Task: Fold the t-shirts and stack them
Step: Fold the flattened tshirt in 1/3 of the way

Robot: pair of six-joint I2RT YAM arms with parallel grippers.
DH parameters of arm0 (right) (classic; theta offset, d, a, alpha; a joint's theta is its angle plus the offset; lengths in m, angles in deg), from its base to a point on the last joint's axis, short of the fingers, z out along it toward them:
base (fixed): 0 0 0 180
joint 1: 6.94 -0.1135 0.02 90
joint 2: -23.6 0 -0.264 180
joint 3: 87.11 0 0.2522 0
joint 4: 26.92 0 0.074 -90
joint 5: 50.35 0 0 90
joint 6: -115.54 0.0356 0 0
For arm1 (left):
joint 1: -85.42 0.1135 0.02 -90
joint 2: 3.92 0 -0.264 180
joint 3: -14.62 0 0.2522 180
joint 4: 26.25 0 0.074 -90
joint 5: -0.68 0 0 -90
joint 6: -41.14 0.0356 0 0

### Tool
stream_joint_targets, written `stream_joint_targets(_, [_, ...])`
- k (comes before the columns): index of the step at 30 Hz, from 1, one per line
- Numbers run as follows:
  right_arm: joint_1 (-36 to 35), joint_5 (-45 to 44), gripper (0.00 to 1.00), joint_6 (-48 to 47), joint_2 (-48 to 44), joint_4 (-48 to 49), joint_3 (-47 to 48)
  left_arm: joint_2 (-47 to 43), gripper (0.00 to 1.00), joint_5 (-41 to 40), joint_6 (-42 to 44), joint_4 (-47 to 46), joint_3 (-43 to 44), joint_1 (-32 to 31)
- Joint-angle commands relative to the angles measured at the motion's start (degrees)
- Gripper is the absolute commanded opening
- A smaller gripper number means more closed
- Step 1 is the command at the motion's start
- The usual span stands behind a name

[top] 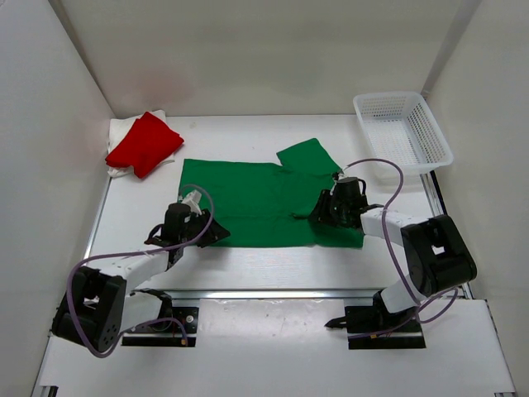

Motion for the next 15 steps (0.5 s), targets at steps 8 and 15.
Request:
stream_joint_targets(8, [0.73,0.36,0.27,-3.08,-0.30,-0.03,1.96,-4.97,0.37,6.98,-5.85,-4.40,-10.85,18.65])
stream_joint_targets(15, [-0.33,1.77,0.28,-1.59,3.83,2.25,3.02,-6.20,0.37,6.11,-4.27,-2.64,-9.79,16.28])
